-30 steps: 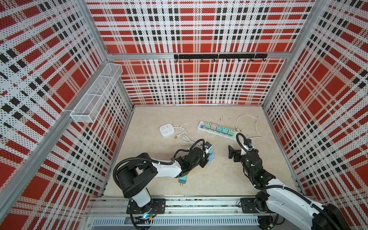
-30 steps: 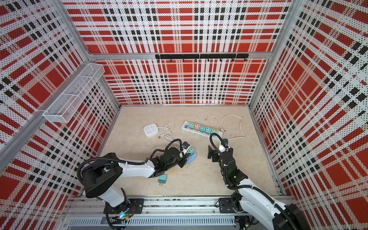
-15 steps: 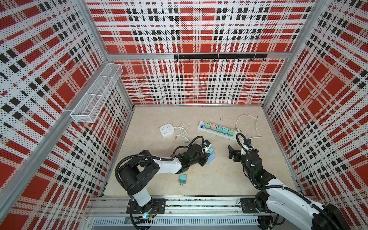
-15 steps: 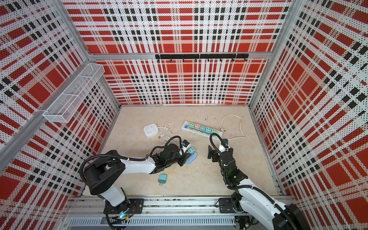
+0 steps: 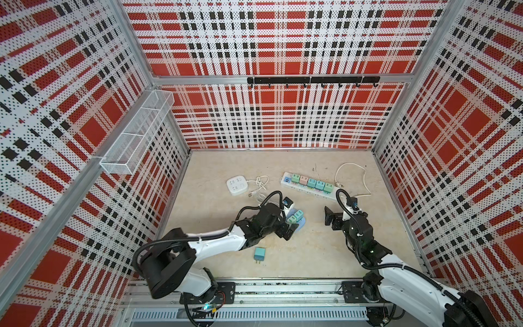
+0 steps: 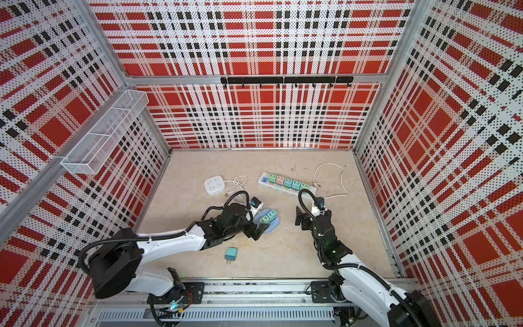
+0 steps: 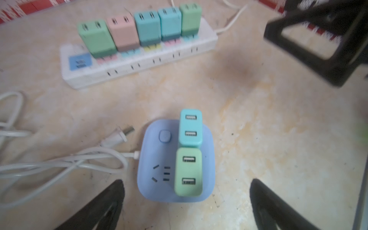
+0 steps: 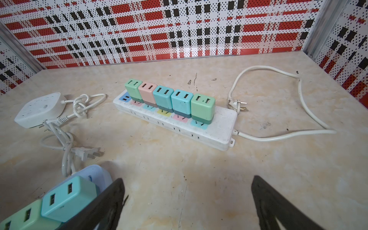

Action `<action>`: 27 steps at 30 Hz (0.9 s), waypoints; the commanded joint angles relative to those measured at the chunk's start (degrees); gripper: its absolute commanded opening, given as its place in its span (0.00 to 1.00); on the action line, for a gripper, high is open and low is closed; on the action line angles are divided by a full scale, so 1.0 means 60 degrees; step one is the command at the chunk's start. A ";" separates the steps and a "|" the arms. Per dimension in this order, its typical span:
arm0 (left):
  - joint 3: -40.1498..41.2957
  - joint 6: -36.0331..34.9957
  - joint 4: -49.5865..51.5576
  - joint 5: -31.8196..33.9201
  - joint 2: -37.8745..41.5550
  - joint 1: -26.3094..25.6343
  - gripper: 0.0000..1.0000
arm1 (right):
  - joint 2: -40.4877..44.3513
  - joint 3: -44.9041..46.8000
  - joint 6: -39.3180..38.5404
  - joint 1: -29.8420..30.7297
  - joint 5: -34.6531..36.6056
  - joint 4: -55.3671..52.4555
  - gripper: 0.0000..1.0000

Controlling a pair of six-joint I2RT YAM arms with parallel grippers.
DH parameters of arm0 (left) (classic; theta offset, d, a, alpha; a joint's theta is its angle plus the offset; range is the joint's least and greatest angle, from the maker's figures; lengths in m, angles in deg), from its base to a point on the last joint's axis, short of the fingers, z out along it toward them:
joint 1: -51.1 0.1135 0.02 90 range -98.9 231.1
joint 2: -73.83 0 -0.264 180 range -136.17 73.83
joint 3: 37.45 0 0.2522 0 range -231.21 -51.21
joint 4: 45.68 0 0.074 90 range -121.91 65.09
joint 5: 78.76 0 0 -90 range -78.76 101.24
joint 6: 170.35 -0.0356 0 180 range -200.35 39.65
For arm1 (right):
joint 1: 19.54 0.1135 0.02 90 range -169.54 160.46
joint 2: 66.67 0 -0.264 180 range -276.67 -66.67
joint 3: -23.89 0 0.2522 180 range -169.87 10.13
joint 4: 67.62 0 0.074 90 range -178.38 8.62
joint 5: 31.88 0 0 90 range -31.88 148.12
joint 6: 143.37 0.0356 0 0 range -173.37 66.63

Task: Insert plugs into power strip
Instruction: Insert the plug into the socket, then move the socket to the center of the table.

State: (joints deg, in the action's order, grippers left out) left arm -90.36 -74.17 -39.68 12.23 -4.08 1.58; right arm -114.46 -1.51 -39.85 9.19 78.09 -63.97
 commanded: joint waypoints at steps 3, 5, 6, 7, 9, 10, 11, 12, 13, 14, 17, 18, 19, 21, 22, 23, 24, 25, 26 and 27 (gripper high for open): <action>0.0167 0.1062 0.0094 -0.0020 0.1441 0.1550 0.99 | 0.0156 0.0116 -0.0061 -0.0044 -0.0056 0.0409 1.00; 0.0183 0.1596 0.0103 -0.0065 0.1590 0.2482 1.00 | 0.0174 0.0137 -0.0062 -0.0045 -0.0061 0.0410 1.00; 0.0170 0.1879 0.0106 -0.0125 0.1558 0.2960 0.99 | 0.0207 0.0140 -0.0069 -0.0040 -0.0078 0.0408 1.00; 0.0106 0.2200 0.0108 -0.0215 0.1430 0.3486 0.99 | 0.0252 0.0164 -0.0057 -0.0041 -0.0066 0.0394 1.00; -0.0064 0.2661 0.0109 -0.0442 0.1029 0.4385 0.99 | 0.0299 0.0182 -0.0064 -0.0040 -0.0075 0.0396 1.00; -0.0232 0.2904 0.0110 -0.0657 0.0715 0.4859 0.99 | 0.0297 0.0177 -0.0067 -0.0034 -0.0076 0.0391 1.00; -0.0411 0.3026 0.0109 -0.0848 0.0413 0.5202 0.99 | 0.0291 0.0183 -0.0056 -0.0044 -0.0076 0.0390 1.00; -0.0609 0.3070 0.0095 -0.1058 0.0098 0.5509 0.99 | 0.0279 0.0181 -0.0057 -0.0037 -0.0072 0.0407 1.00; -0.0870 0.3065 0.0054 -0.1235 -0.0283 0.5761 0.99 | 0.0251 0.0164 -0.0067 -0.0036 -0.0079 0.0408 1.00; -0.1163 0.3051 0.0050 -0.1316 -0.0646 0.5880 0.99 | 0.0236 0.0163 -0.0083 -0.0045 -0.0091 0.0423 1.00; -0.2219 0.2771 0.0253 -0.1595 -0.1802 0.6027 0.99 | 0.0145 0.0139 -0.0096 -0.0040 -0.0129 0.0446 1.00; -0.2597 0.2711 0.0408 -0.1610 -0.2192 0.6050 0.99 | 0.0125 0.0145 -0.0105 -0.0051 -0.0132 0.0449 1.00; -0.3035 0.2667 0.0633 -0.1591 -0.2618 0.6042 0.99 | 0.0114 0.0125 -0.0100 -0.0044 -0.0141 0.0465 1.00; -0.3866 0.2533 0.1123 -0.1362 -0.3339 0.6070 0.99 | 0.0079 0.0123 -0.0119 -0.0046 -0.0169 0.0507 1.00; -0.4371 0.2447 0.1424 -0.1067 -0.3701 0.6062 0.99 | 0.0061 0.0124 -0.0124 -0.0028 -0.0171 0.0540 1.00; -0.4724 0.2399 0.1708 -0.0737 -0.3988 0.6060 0.99 | 0.0039 0.0100 -0.0127 -0.0029 -0.0178 0.0549 1.00; -0.5063 0.2411 0.1958 -0.0414 -0.4276 0.6063 0.99 | -0.0001 0.0101 -0.0129 -0.0030 -0.0180 0.0562 1.00; -0.5420 0.2393 0.2196 -0.0124 -0.4573 0.6070 1.00 | -0.0035 0.0094 -0.0142 -0.0035 -0.0193 0.0563 1.00; -0.5726 0.2319 0.2383 0.0124 -0.4816 0.6067 0.99 | -0.0069 0.0080 -0.0144 -0.0037 -0.0211 0.0581 1.00; -0.6030 0.2233 0.2549 0.0364 -0.5076 0.6067 0.99 | -0.0107 0.0065 -0.0163 -0.0031 -0.0224 0.0584 1.00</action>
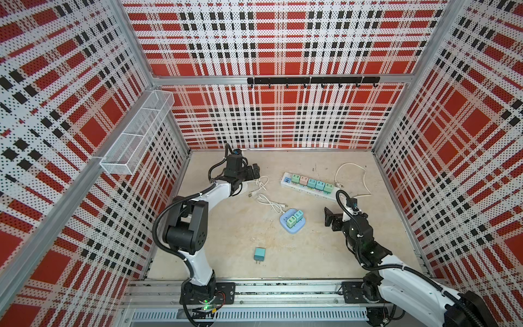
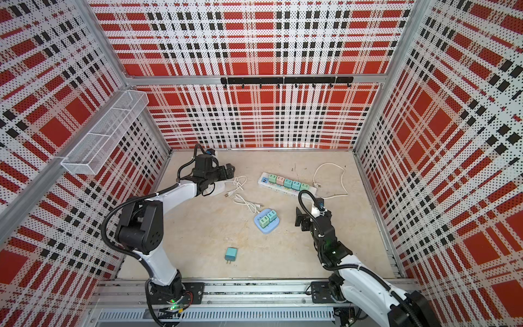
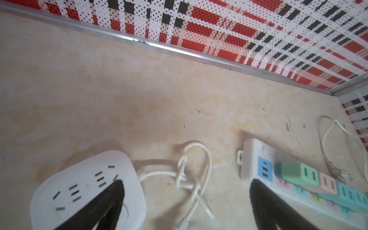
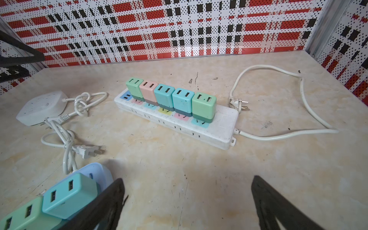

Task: Insert plugs into power strip
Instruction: Move the socket to the center of the table.

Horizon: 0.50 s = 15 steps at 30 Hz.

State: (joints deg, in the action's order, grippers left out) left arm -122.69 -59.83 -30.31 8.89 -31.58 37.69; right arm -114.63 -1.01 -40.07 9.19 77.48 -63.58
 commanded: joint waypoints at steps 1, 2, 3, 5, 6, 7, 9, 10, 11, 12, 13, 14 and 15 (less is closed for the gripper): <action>-0.1041 -0.0289 0.1284 0.1212 -0.0797 0.0053 0.99 | -0.0113 -0.0033 -0.0124 -0.0035 -0.0132 0.0536 1.00; -0.1452 -0.0360 0.1660 0.1482 -0.1075 0.0044 0.99 | -0.0122 -0.0041 -0.0136 -0.0037 -0.0146 0.0539 1.00; -0.1866 -0.0460 0.1989 0.1705 -0.1353 0.0050 0.99 | -0.0143 -0.0048 -0.0136 -0.0038 -0.0140 0.0549 1.00; -0.2685 -0.0655 0.2576 0.2083 -0.1956 0.0071 0.99 | -0.0193 -0.0067 -0.0144 -0.0028 -0.0144 0.0565 1.00; -0.3043 -0.0678 0.2820 0.2161 -0.2234 0.0103 0.99 | -0.0195 -0.0066 -0.0155 -0.0028 -0.0150 0.0558 1.00; -0.3431 -0.0679 0.3077 0.2157 -0.2531 0.0165 0.99 | -0.0226 -0.0077 -0.0152 -0.0029 -0.0159 0.0561 1.00; -0.4000 -0.0895 0.3417 0.2037 -0.3028 0.0281 0.99 | -0.0237 -0.0074 -0.0155 -0.0036 -0.0170 0.0560 1.00; -0.4289 -0.0924 0.3608 0.2028 -0.3267 0.0341 0.99 | -0.0232 -0.0075 -0.0161 -0.0036 -0.0183 0.0548 1.00; -0.4549 -0.0860 0.3817 0.2049 -0.3449 0.0394 0.99 | -0.0213 -0.0077 -0.0154 -0.0036 -0.0186 0.0541 1.00; -0.4828 -0.0824 0.4054 0.1947 -0.3628 0.0466 0.99 | -0.0212 -0.0078 -0.0152 -0.0030 -0.0182 0.0548 1.00; -0.5057 -0.0764 0.4265 0.1837 -0.3803 0.0545 0.99 | -0.0211 -0.0078 -0.0151 -0.0048 -0.0183 0.0547 1.00; -0.5185 -0.0742 0.4418 0.1769 -0.3908 0.0587 0.99 | -0.0221 -0.0078 -0.0155 -0.0036 -0.0184 0.0549 1.00; -0.5252 -0.0742 0.4552 0.1887 -0.3950 0.0609 1.00 | -0.0210 -0.0074 -0.0159 -0.0031 -0.0188 0.0547 1.00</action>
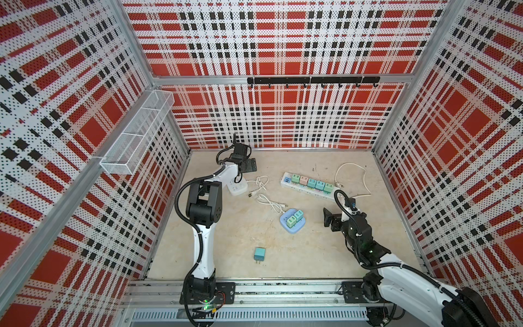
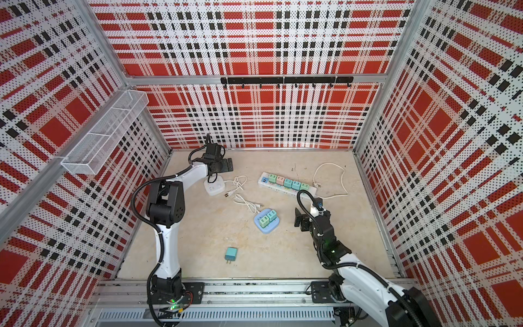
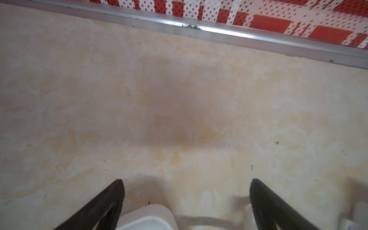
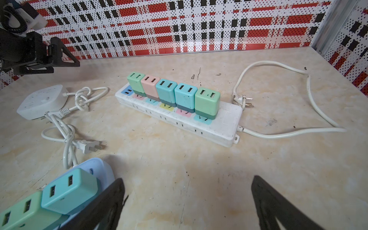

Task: Insert plugs into power strip
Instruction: Move the socket to the center of the table.

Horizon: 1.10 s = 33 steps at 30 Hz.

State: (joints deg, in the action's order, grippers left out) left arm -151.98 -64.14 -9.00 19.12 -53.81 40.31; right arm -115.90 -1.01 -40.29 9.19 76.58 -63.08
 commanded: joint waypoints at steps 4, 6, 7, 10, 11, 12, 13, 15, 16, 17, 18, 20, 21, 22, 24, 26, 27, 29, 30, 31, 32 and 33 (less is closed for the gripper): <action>-0.0100 0.0694 0.1206 0.0391 -0.0188 0.0157 0.99 | -0.0023 -0.0092 -0.0115 -0.0036 -0.0043 0.0440 1.00; 0.0242 0.1108 0.1210 0.0480 -0.0101 0.0157 0.99 | 0.0001 -0.0077 -0.0111 -0.0028 -0.0035 0.0428 1.00; 0.0402 0.1267 0.1196 0.0494 -0.0063 0.0157 0.99 | 0.0021 -0.0078 -0.0105 -0.0031 -0.0029 0.0425 1.00; 0.0729 0.1482 0.1203 0.0518 0.0032 0.0129 0.99 | 0.0139 -0.0026 -0.0101 -0.0029 -0.0055 0.0410 1.00; 0.0871 0.1559 0.1242 0.0521 0.0128 0.0117 0.99 | 0.0202 0.0005 -0.0091 -0.0035 -0.0061 0.0406 1.00; 0.1037 0.1603 0.1226 0.0532 0.0244 0.0103 0.99 | 0.0252 0.0023 -0.0086 -0.0028 -0.0059 0.0404 1.00; 0.1230 0.1619 0.1189 0.0558 0.0384 0.0095 0.99 | 0.0311 0.0054 -0.0093 -0.0034 -0.0060 0.0406 1.00; 0.1686 0.1782 0.1093 0.0691 0.0706 0.0062 0.99 | 0.0383 0.0087 -0.0076 -0.0032 -0.0062 0.0392 1.00; 0.1927 0.1919 0.1028 0.0754 0.0858 0.0055 0.99 | 0.0411 0.0096 -0.0074 -0.0041 -0.0060 0.0391 1.00; 0.2205 0.2104 0.0968 0.0804 0.1012 0.0054 0.99 | 0.0423 0.0113 -0.0074 -0.0041 -0.0069 0.0376 1.00; 0.2456 0.2263 0.0935 0.0853 0.1166 0.0055 0.99 | 0.0429 0.0113 -0.0071 -0.0033 -0.0086 0.0373 1.00; 0.3025 0.2658 0.0849 0.1122 0.1550 -0.0014 0.99 | 0.0442 0.0115 -0.0064 -0.0029 -0.0106 0.0357 1.00; 0.3306 0.2792 0.0751 0.1317 0.1736 -0.0093 0.99 | 0.0457 0.0113 -0.0067 -0.0028 -0.0101 0.0351 1.00; 0.3606 0.2963 0.0659 0.1611 0.1922 -0.0220 0.99 | 0.0492 0.0113 -0.0057 -0.0029 -0.0110 0.0329 1.00; 0.3989 0.3272 0.0670 0.2106 0.2139 -0.0429 0.99 | 0.0560 0.0153 -0.0057 -0.0032 -0.0116 0.0317 1.00; 0.4215 0.3659 0.0910 0.2483 0.2206 -0.0607 0.99 | 0.0648 0.0183 -0.0049 -0.0028 -0.0126 0.0304 1.00; 0.4276 0.3783 0.1076 0.2550 0.2252 -0.0693 0.99 | 0.0687 0.0207 -0.0051 -0.0030 -0.0123 0.0294 1.00; 0.4529 0.4072 0.1298 0.2848 0.2488 -0.0912 0.99 | 0.0773 0.0230 -0.0044 -0.0032 -0.0118 0.0269 1.00; 0.4741 0.4185 0.1232 0.2890 0.2659 -0.1005 0.99 | 0.0792 0.0244 -0.0048 -0.0028 -0.0132 0.0263 1.00; 0.4978 0.4280 0.1119 0.2885 0.2863 -0.1029 0.99 | 0.0817 0.0245 -0.0049 -0.0028 -0.0127 0.0263 1.00; 0.5201 0.4363 0.1015 0.2958 0.3047 -0.1396 0.99 | 0.0823 0.0241 -0.0037 -0.0029 -0.0124 0.0248 1.00; 0.5407 0.4464 0.0960 0.3042 0.3230 -0.1541 0.99 | 0.0824 0.0259 -0.0029 -0.0030 -0.0131 0.0249 1.00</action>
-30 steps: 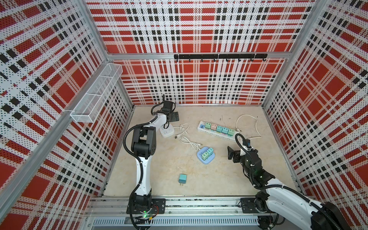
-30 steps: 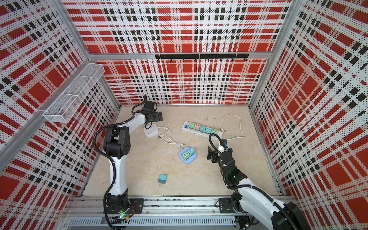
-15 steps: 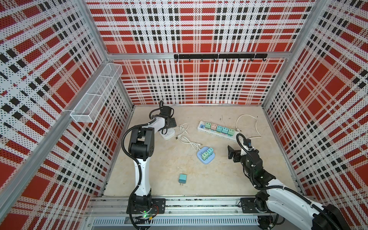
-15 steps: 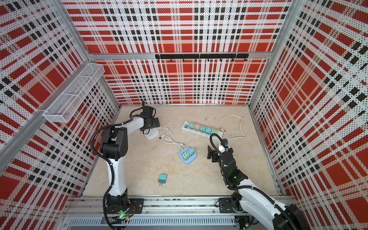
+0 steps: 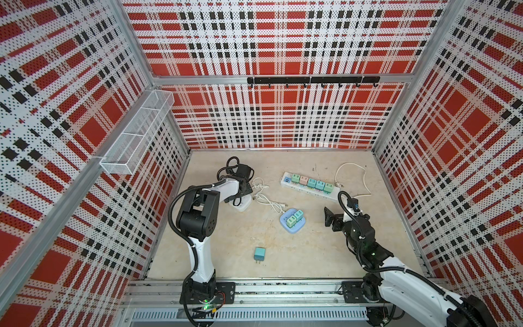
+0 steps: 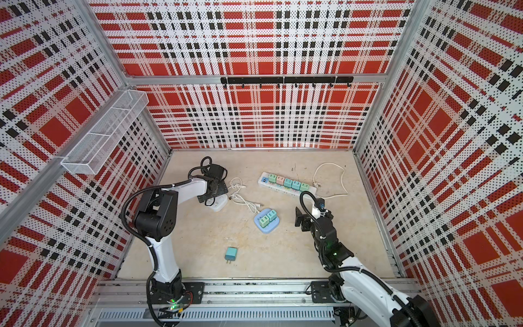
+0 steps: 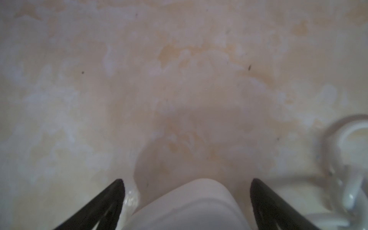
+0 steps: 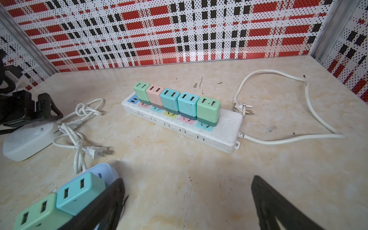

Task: Insert plugs into power strip
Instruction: Move the socket to the center of the table.

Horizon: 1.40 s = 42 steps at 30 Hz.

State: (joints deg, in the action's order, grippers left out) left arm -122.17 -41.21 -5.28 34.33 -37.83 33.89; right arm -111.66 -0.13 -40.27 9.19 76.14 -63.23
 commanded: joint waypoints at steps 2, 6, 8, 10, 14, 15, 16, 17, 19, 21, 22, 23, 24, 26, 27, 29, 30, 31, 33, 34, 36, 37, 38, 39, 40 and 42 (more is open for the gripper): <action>0.0783 0.0858 0.0337 0.0694 0.0910 -0.0760 1.00 | 0.0118 0.0099 -0.0039 -0.0028 -0.0060 0.0285 1.00; 0.1532 0.1489 0.0322 0.0899 0.1536 -0.1197 0.99 | 0.0113 0.0095 -0.0035 -0.0028 -0.0086 0.0267 1.00; 0.1984 0.1897 0.0229 0.1014 0.1887 -0.1492 1.00 | 0.0117 0.0099 -0.0034 -0.0035 -0.0092 0.0267 1.00; 0.2395 0.2204 0.0060 0.1114 0.2213 -0.1831 1.00 | 0.0145 0.0114 -0.0038 -0.0028 -0.0089 0.0263 1.00; 0.2988 0.2716 -0.0082 0.1269 0.2690 -0.2447 0.99 | 0.0205 0.0139 -0.0031 -0.0035 -0.0095 0.0239 1.00; 0.3124 0.2838 -0.0095 0.1389 0.2796 -0.2587 0.99 | 0.0231 0.0149 -0.0042 -0.0029 -0.0112 0.0231 1.00; 0.3243 0.2901 -0.0130 0.1415 0.2893 -0.2736 0.99 | 0.0247 0.0143 -0.0059 -0.0035 -0.0110 0.0226 1.00; 0.3365 0.2985 -0.0138 0.1478 0.2986 -0.2875 0.99 | 0.0283 0.0165 -0.0019 -0.0028 -0.0107 0.0227 1.00; 0.3583 0.3137 -0.0133 0.1517 0.3193 -0.3114 0.99 | 0.0306 0.0174 -0.0017 -0.0039 -0.0111 0.0210 1.00; 0.3799 0.3285 -0.0130 0.1611 0.3393 -0.3370 0.99 | 0.0319 0.0175 -0.0023 -0.0032 -0.0105 0.0209 1.00; 0.3918 0.3366 -0.0117 0.1665 0.3530 -0.3518 0.99 | 0.0325 0.0185 -0.0017 -0.0029 -0.0095 0.0198 1.00; 0.4034 0.3442 -0.0123 0.1805 0.3678 -0.3691 0.99 | 0.0329 0.0187 -0.0016 -0.0028 -0.0099 0.0196 1.00; 0.4128 0.3513 -0.0101 0.1908 0.3785 -0.3830 0.99 | 0.0321 0.0190 -0.0019 -0.0035 -0.0094 0.0198 1.00; 0.4274 0.3561 -0.0131 0.1915 0.3992 -0.4025 0.99 | 0.0315 0.0194 -0.0012 -0.0035 -0.0050 0.0209 1.00; 0.4319 0.3566 -0.0136 0.1889 0.4060 -0.4070 1.00 | 0.0296 0.0184 -0.0003 -0.0028 -0.0058 0.0212 1.00; 0.4369 0.3550 -0.0048 0.1881 0.4200 -0.4117 0.99 | 0.0237 0.0172 -0.0005 -0.0028 -0.0042 0.0239 1.00; 0.4385 0.3502 -0.0027 0.1918 0.4286 -0.4126 0.99 | 0.0205 0.0152 -0.0019 -0.0035 -0.0030 0.0243 1.00; 0.4385 0.3463 0.0014 0.1962 0.4395 -0.4115 0.99 | 0.0172 0.0094 -0.0002 -0.0028 -0.0022 0.0181 1.00; 0.4358 0.3308 0.0144 0.1967 0.4662 -0.4090 0.99 | 0.0198 -0.0177 0.0095 -0.0038 -0.0052 -0.0365 0.96; 0.4320 0.3240 0.0237 0.1980 0.4846 -0.4079 0.99 | 0.0283 -0.0360 0.0202 0.0015 -0.0152 -0.0829 0.92; 0.4307 0.3053 0.0345 0.2023 0.5327 -0.4076 0.99 | 0.0636 -0.0808 0.0608 0.0339 -0.0077 -0.1937 0.87; 0.4323 0.2908 0.0316 0.2039 0.5586 -0.4075 0.99 | 0.0863 -0.0955 0.0723 0.0686 0.0046 -0.2300 0.85; 0.4352 0.2752 0.0295 0.2054 0.5894 -0.4035 0.99 | 0.1127 -0.1116 0.0795 0.1215 0.0250 -0.2624 0.84; 0.4392 0.2640 0.0317 0.2060 0.6154 -0.3971 0.99 | 0.1327 -0.1253 0.0864 0.1755 0.0530 -0.2900 0.83; 0.4454 0.2516 0.0321 0.2031 0.6454 -0.3895 0.99 | 0.1442 -0.1424 0.0979 0.2338 0.0860 -0.3143 0.82; 0.4634 0.2288 0.0433 0.1842 0.7189 -0.3684 0.99 | 0.1376 -0.1713 0.1240 0.3607 0.1586 -0.3443 0.81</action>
State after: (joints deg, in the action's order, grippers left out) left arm -95.83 -24.99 -4.39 44.17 0.79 10.35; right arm -104.10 -7.32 -35.78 23.88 80.06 -79.36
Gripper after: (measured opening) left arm 0.993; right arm 0.817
